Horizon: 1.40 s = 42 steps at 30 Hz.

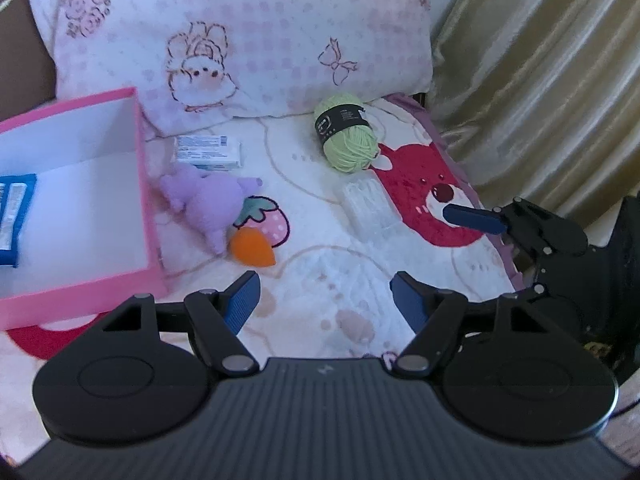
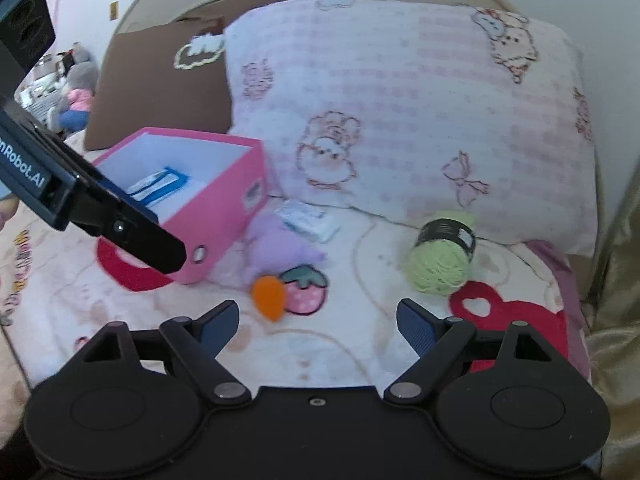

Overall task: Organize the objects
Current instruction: 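Withdraw the right tool from the box toward the green yarn ball, then close the right gripper on the clear plastic box of floss picks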

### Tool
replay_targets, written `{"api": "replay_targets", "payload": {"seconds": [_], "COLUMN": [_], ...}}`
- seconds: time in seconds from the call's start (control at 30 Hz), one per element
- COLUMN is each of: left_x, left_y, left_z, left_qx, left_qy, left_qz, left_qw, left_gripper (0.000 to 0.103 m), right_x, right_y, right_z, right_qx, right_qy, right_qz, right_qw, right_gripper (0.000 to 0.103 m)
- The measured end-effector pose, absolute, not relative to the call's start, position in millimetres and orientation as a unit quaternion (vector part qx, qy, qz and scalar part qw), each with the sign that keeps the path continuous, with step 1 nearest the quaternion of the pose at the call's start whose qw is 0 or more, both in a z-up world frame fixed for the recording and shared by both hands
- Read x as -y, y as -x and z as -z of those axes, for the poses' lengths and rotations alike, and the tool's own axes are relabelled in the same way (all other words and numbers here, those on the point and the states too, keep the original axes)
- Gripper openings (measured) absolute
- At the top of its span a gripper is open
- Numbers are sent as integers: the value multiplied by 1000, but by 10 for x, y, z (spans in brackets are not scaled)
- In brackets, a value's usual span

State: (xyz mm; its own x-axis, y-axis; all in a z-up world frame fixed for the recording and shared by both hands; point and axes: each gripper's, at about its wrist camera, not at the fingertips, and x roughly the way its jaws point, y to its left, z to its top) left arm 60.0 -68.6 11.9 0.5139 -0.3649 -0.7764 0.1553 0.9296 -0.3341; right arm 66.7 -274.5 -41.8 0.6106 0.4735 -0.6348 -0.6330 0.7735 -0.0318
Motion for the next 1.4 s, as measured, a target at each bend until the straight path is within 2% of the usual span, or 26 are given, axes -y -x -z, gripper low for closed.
{"api": "replay_targets", "payload": {"seconds": [0.43,0.57,0.9,1.1,1.33,1.4], "left_x": [930,1048,1396,1568,1735,1726], "left_y": [-1216,-1349,-1641,-1734,-1866,-1894], "left_z": [392,521,983,1130,1216,1268], "left_qx": [-477,-469,-444,-443,-443,-449], "left_qy": [132,128,141,154,142,159], "left_qz": [160,165,144,162,178,178], "left_qw": [854,858,873,868,867,861], "left_gripper": [70,70,66,64,50,45], "right_x": [3030,3140,3118,3181,3174,3169], "right_y": [-1149,-1284,-1516,-1564,-1643,-1653], "right_z": [999,1168,1462,1487,1589,1615], "right_qx": [-308,-325,-329,-351,-373,-379], "right_qy": [99,50,79,40,28,27], "right_qz": [-239,-241,-221,-242,-243,-247], "right_qw": [916,913,915,904,895,892], "right_gripper": [89,89,89,89,81,73]}}
